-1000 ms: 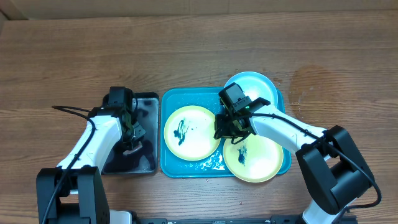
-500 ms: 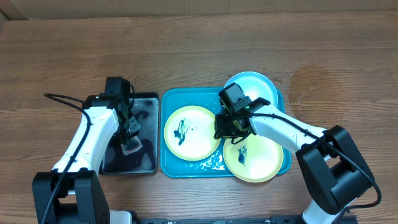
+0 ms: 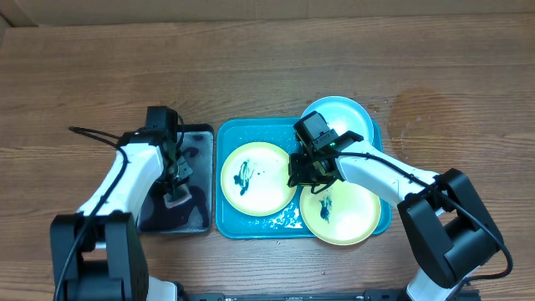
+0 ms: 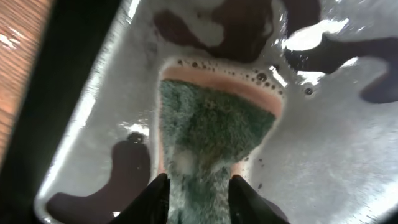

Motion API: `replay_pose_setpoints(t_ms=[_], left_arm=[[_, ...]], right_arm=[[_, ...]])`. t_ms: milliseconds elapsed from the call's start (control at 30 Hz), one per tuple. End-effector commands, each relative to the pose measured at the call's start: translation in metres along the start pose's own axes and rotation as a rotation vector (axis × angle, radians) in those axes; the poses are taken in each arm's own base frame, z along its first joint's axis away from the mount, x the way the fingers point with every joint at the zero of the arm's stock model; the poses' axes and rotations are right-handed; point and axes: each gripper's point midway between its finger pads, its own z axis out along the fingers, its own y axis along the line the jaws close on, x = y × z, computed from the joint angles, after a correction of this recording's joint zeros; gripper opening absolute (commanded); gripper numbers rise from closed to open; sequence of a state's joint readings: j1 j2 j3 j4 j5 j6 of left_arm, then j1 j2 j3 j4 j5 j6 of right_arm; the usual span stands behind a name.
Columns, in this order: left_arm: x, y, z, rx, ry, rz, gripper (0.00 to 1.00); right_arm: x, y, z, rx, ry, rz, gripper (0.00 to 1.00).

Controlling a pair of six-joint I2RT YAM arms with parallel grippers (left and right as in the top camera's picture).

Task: Clean dirty plates on tray and stack at the side
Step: 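Lower left gripper into black tray and grasp the pink-green sponge, then carry the sponge with left gripper onto the left yellow plate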

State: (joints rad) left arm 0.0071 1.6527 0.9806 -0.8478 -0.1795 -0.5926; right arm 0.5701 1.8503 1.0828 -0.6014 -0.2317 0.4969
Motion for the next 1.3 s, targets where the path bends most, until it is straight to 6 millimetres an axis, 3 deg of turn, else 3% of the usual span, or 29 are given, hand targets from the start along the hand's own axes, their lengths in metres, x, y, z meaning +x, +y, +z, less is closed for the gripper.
replay_pose_setpoints(t_ms=[0, 67, 167, 333, 533, 600, 867, 1267], left_arm=[[0.011, 0.001, 0.016, -0.016, 0.063, 0.021, 0.29], [0.011, 0.001, 0.018, -0.017, 0.065, 0.022, 0.25], [0.011, 0.000, 0.018, -0.016, 0.063, 0.021, 0.04], [0.013, -0.002, 0.018, -0.001, 0.077, 0.032, 0.04], [0.026, -0.037, 0.009, 0.210, 0.151, 0.188, 0.04], [0.022, -0.049, 0.000, 0.274, 0.127, 0.271, 0.04], [0.011, -0.087, -0.078, 0.393, -0.079, 0.530, 0.04], [0.041, -0.115, -0.100, 0.604, -0.012, 0.638, 0.04]], right_arm=[[0.001, -0.010, 0.003, 0.042, -0.003, 0.005, 0.04], [0.001, -0.010, 0.003, 0.042, -0.003, 0.005, 0.04], [0.001, -0.010, 0.003, 0.042, -0.003, 0.005, 0.04], [0.001, -0.010, 0.003, 0.042, -0.003, 0.005, 0.04], [0.000, -0.010, 0.003, 0.041, -0.007, 0.004, 0.04], [0.000, -0.010, 0.003, 0.041, -0.007, 0.004, 0.04], [-0.002, -0.013, 0.003, 0.056, -0.016, 0.006, 0.04], [-0.008, -0.040, -0.001, 0.210, -0.074, 0.041, 0.04]])
